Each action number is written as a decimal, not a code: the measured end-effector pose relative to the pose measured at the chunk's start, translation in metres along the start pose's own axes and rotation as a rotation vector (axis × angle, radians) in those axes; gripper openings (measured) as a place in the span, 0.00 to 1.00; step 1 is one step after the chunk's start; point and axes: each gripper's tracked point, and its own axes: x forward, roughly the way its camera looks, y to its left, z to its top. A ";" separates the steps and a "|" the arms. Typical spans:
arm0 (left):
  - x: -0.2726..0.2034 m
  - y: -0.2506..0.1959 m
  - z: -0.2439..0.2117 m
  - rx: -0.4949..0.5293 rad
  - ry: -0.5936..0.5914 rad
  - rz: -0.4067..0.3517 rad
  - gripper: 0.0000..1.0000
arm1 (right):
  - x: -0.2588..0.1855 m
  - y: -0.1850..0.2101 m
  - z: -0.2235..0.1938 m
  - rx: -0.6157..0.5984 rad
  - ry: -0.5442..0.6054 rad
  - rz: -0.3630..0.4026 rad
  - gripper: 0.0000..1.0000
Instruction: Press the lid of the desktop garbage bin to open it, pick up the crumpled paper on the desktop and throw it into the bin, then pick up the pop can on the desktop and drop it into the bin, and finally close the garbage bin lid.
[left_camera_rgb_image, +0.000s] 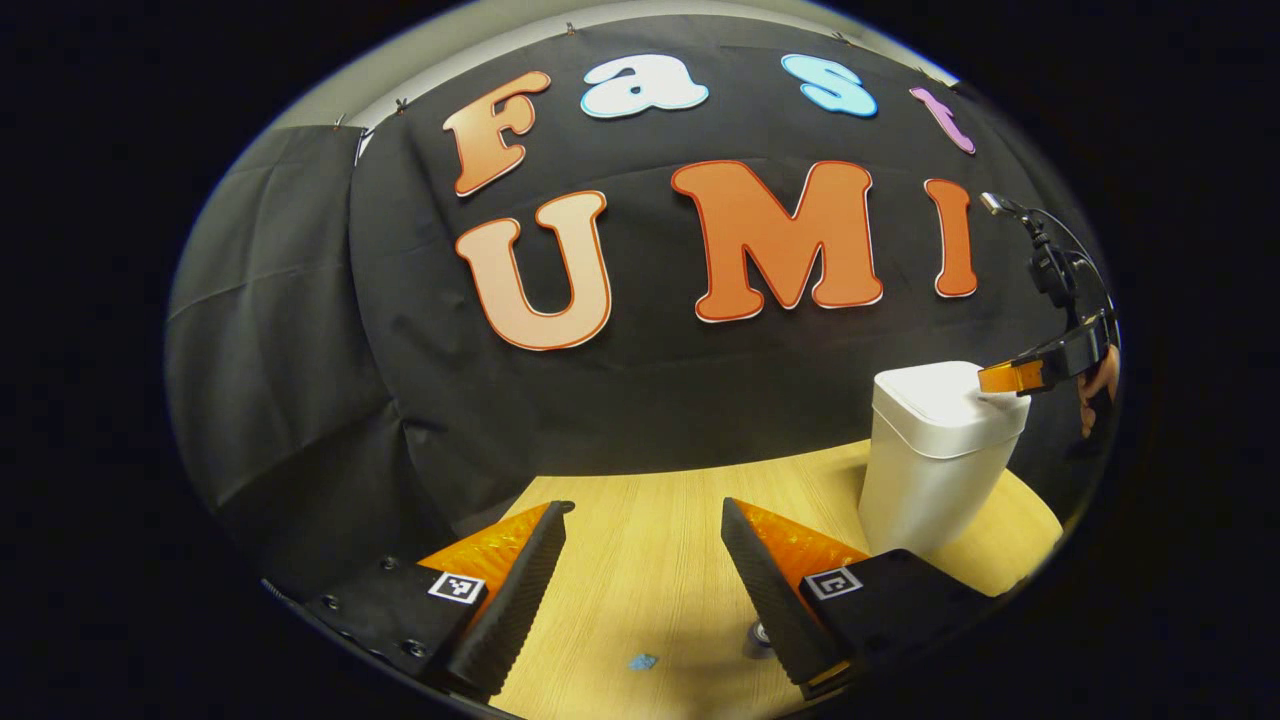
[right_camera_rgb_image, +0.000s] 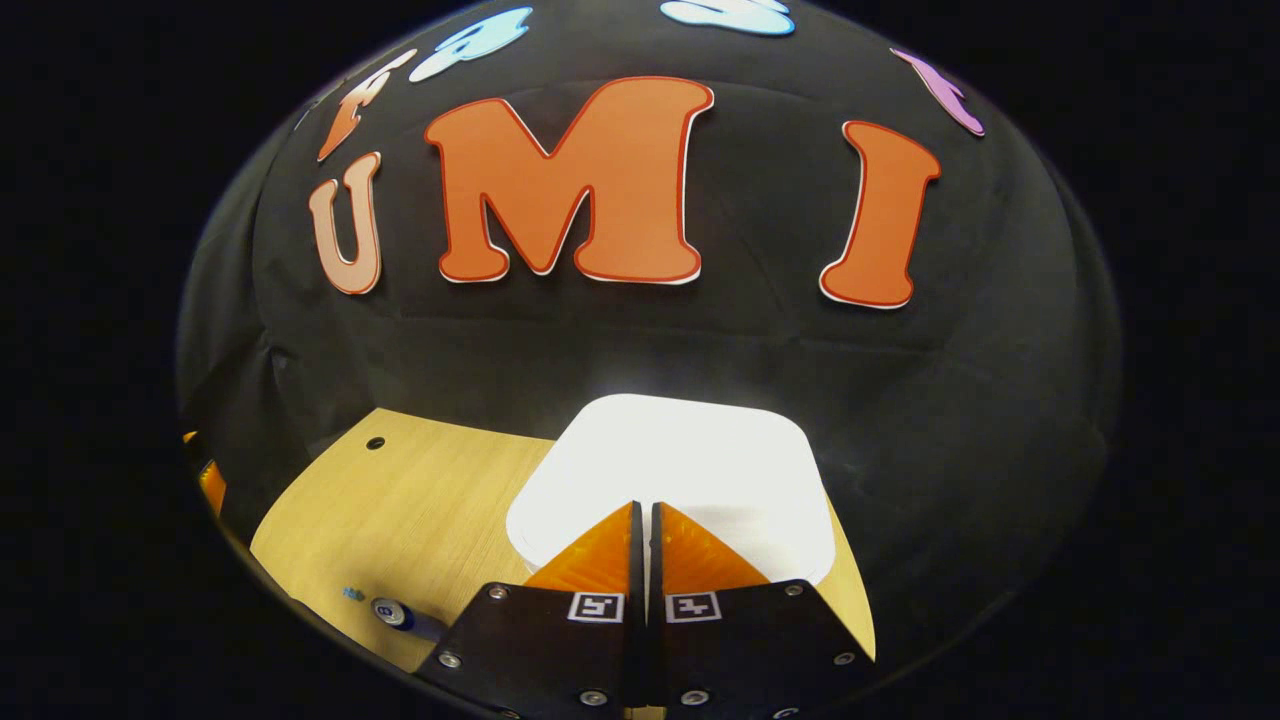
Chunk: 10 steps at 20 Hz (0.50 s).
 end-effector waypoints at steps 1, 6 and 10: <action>0.000 -0.001 -0.001 0.001 0.004 -0.002 1.00 | 0.002 -0.001 -0.003 -0.003 0.011 0.000 0.01; -0.001 -0.002 -0.006 0.009 0.025 0.001 1.00 | 0.006 -0.001 -0.009 0.008 0.037 -0.016 0.01; -0.001 -0.007 -0.005 0.022 0.027 -0.013 1.00 | 0.010 -0.001 -0.014 0.020 0.079 -0.012 0.01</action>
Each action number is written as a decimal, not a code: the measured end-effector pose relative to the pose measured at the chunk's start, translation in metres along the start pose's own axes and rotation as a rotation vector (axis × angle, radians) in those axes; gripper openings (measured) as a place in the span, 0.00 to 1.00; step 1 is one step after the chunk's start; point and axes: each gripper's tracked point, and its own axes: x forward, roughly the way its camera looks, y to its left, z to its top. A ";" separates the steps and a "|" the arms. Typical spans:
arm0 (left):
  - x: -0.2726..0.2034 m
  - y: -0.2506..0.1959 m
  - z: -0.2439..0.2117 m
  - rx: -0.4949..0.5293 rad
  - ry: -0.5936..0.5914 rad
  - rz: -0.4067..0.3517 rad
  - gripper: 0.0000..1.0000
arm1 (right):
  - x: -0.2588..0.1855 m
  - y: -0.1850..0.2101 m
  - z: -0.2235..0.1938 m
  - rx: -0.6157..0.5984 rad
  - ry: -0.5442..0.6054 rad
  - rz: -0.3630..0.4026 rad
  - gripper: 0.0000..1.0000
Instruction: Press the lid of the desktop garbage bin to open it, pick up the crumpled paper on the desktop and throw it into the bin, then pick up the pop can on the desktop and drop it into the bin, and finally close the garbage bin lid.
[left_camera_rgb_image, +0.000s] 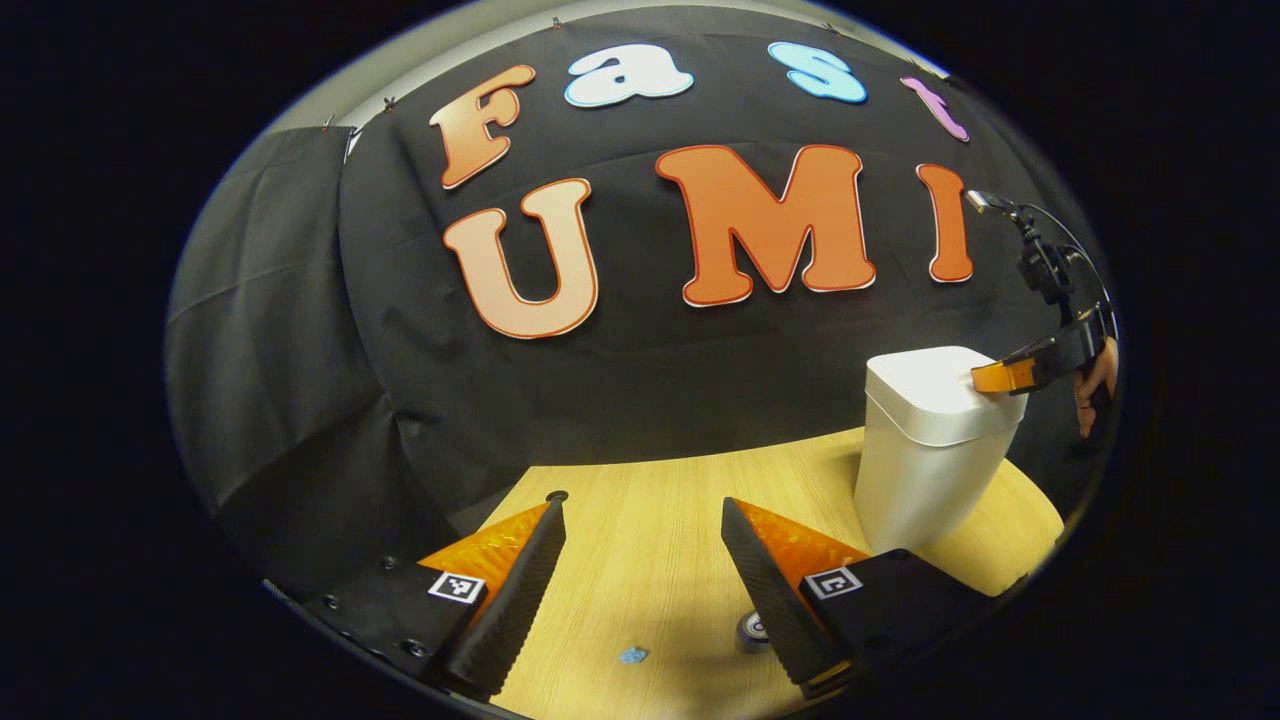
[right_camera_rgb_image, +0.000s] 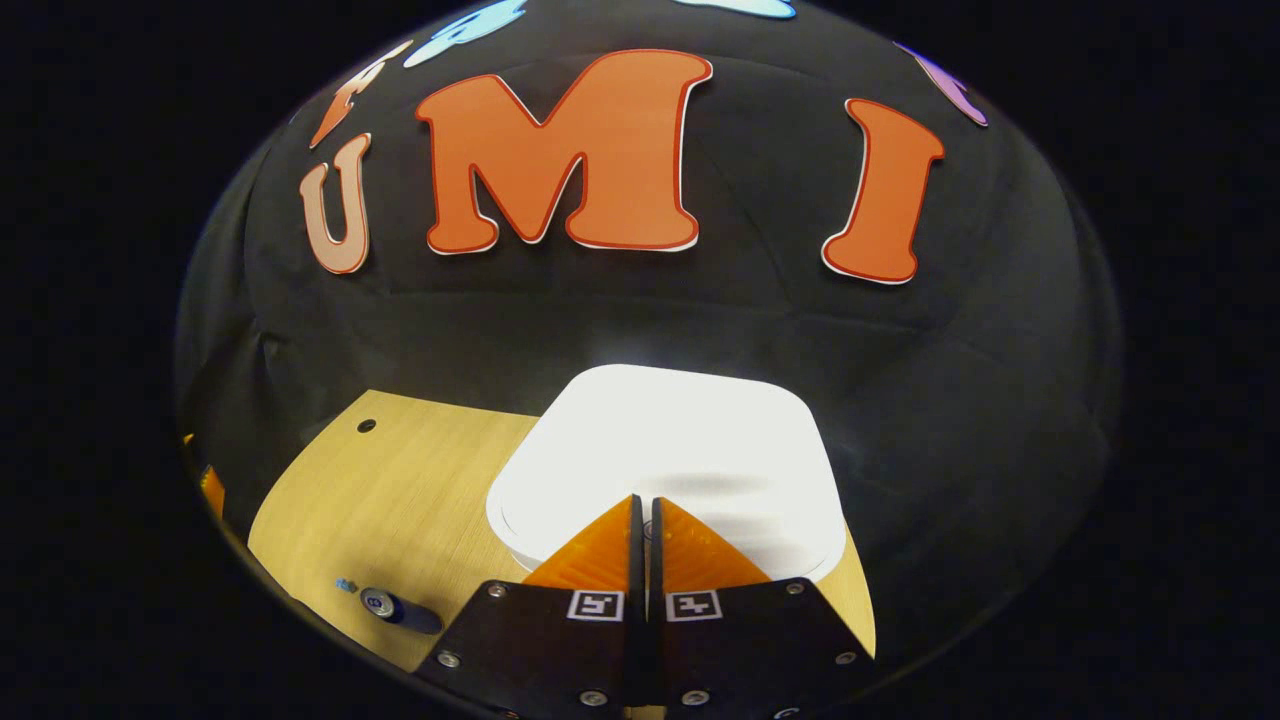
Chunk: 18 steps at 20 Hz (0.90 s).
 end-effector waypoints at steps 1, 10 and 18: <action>0.000 -0.001 0.001 0.005 -0.004 -0.002 1.00 | -0.002 0.000 0.000 0.020 -0.003 0.006 0.01; -0.005 0.006 0.001 0.023 -0.005 0.038 1.00 | -0.012 0.013 0.014 -0.037 -0.112 0.046 0.01; 0.004 0.010 0.006 0.010 -0.038 -0.002 1.00 | -0.047 0.019 0.045 0.007 -0.228 0.002 0.01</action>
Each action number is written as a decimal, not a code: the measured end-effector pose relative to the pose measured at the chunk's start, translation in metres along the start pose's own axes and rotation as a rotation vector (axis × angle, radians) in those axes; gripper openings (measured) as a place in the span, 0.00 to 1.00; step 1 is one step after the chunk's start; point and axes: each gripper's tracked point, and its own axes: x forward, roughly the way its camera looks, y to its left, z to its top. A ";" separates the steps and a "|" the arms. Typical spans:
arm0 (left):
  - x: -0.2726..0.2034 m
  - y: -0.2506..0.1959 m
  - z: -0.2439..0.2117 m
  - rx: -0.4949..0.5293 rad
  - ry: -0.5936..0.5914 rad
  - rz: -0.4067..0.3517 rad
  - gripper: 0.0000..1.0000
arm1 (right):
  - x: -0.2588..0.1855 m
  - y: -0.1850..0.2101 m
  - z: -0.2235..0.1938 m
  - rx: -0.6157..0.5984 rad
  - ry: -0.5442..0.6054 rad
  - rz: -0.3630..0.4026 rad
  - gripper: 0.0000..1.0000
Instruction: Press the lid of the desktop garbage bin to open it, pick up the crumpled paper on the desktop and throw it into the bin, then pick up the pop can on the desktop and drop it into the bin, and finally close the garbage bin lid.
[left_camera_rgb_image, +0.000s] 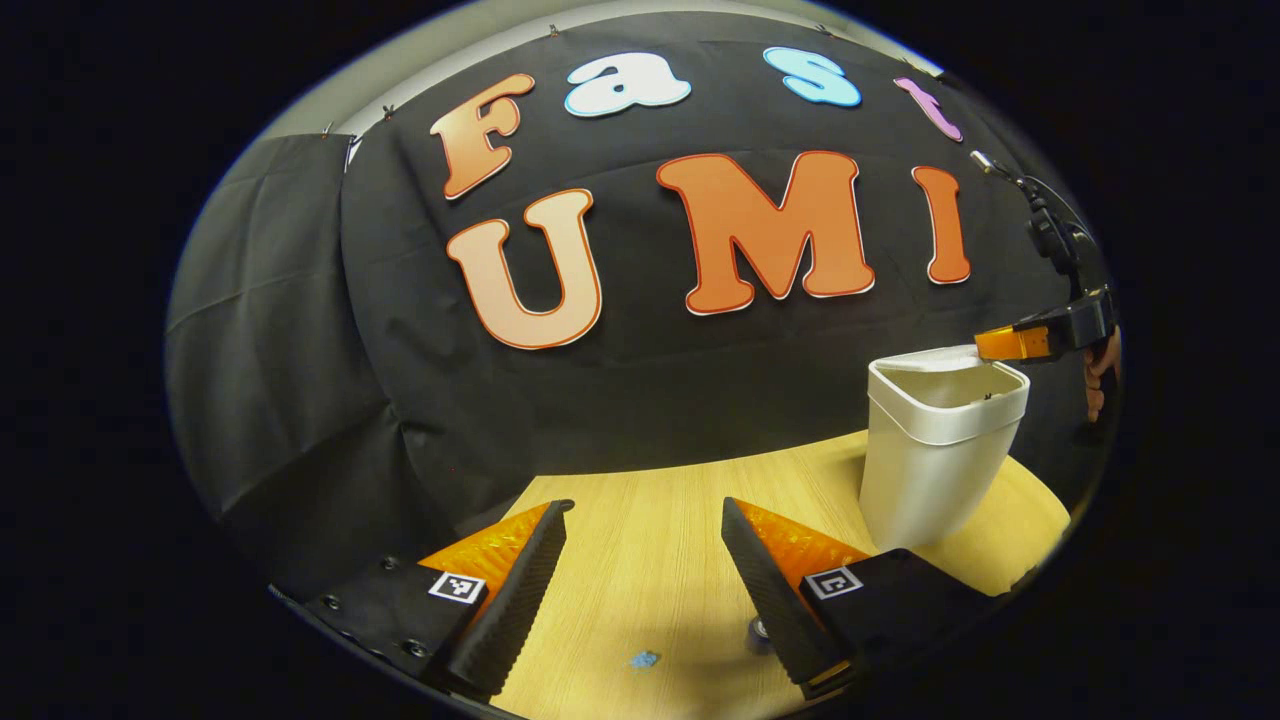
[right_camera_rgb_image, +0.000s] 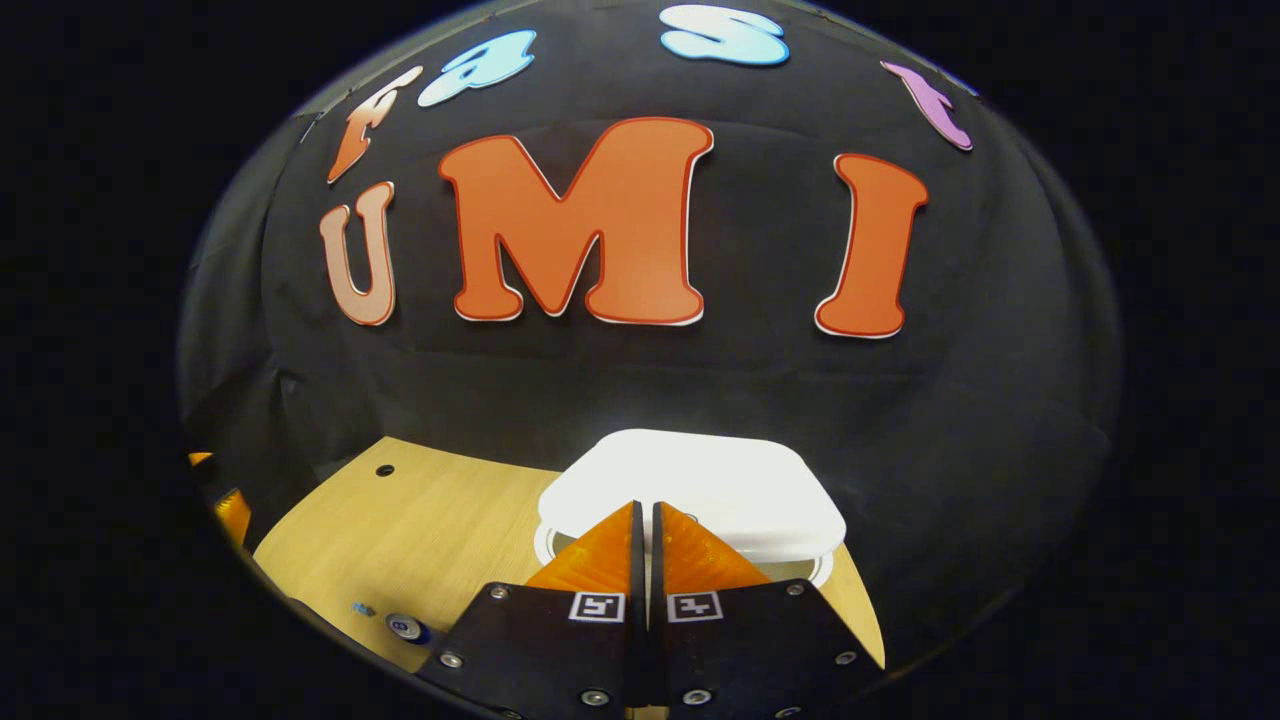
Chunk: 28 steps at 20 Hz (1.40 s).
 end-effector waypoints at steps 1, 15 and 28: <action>0.002 0.000 0.000 -0.001 -0.005 -0.008 1.00 | -0.003 0.004 0.001 0.006 -0.005 -0.003 0.01; 0.001 -0.005 -0.035 -0.033 0.111 -0.172 1.00 | -0.041 0.074 -0.039 0.007 0.054 0.006 0.02; -0.021 -0.014 -0.086 -0.052 0.344 -0.272 1.00 | -0.044 0.130 -0.123 -0.055 0.162 0.099 0.71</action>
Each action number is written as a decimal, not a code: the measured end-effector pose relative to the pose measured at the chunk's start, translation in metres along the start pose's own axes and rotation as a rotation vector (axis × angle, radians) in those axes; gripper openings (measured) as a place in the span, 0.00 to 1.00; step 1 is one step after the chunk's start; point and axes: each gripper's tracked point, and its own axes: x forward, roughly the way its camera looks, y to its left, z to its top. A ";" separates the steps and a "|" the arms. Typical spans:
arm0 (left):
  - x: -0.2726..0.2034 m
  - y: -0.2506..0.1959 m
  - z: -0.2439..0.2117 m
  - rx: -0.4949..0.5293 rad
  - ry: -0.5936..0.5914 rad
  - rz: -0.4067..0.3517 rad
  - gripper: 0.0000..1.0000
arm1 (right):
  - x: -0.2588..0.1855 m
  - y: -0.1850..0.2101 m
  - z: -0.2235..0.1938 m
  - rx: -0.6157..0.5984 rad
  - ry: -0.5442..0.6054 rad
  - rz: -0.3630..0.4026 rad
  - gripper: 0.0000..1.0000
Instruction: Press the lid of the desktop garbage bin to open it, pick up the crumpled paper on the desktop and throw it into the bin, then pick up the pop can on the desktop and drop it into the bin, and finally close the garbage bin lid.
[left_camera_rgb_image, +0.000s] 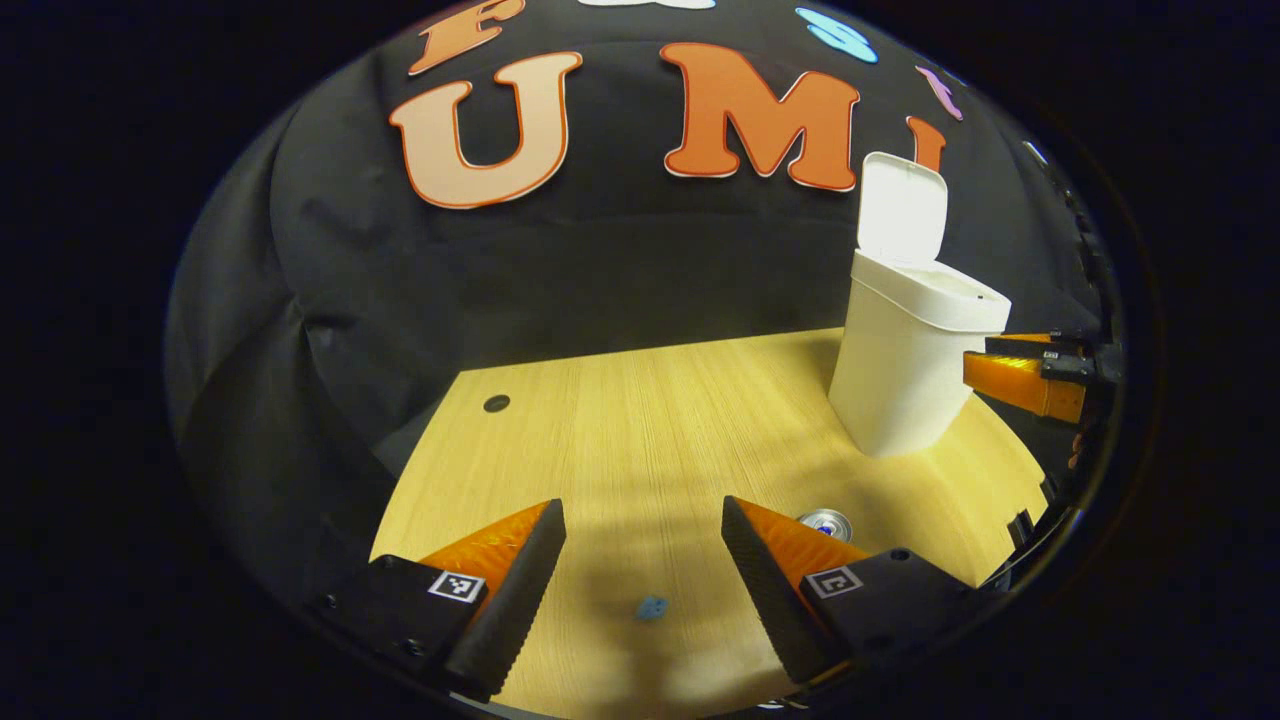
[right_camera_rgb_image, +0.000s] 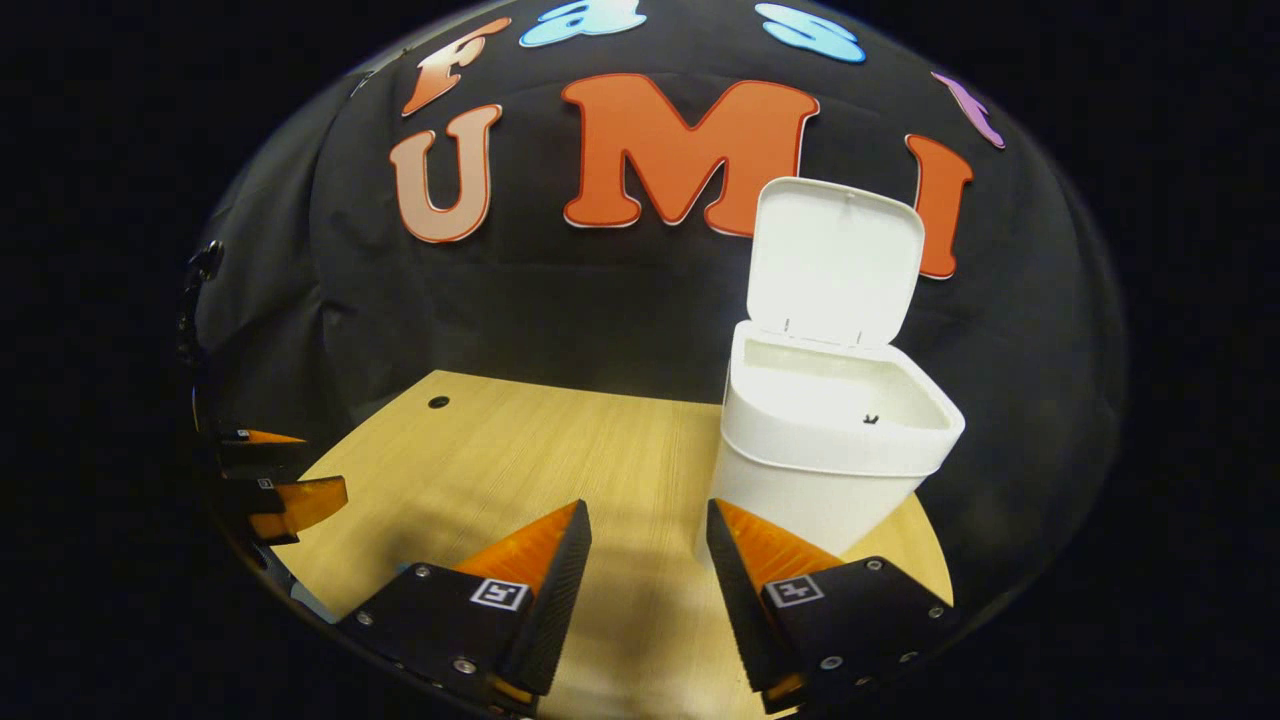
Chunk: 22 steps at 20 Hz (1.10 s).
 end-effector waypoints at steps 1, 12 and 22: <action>0.000 0.001 -0.004 -0.002 0.020 -0.002 1.00 | 0.002 0.006 -0.005 -0.005 -0.001 0.016 0.75; 0.000 0.000 -0.058 -0.046 0.248 -0.017 1.00 | 0.019 0.061 -0.058 -0.039 0.082 0.172 0.96; 0.017 0.014 -0.112 -0.108 0.429 -0.003 1.00 | 0.024 0.082 -0.098 -0.043 0.173 0.246 0.98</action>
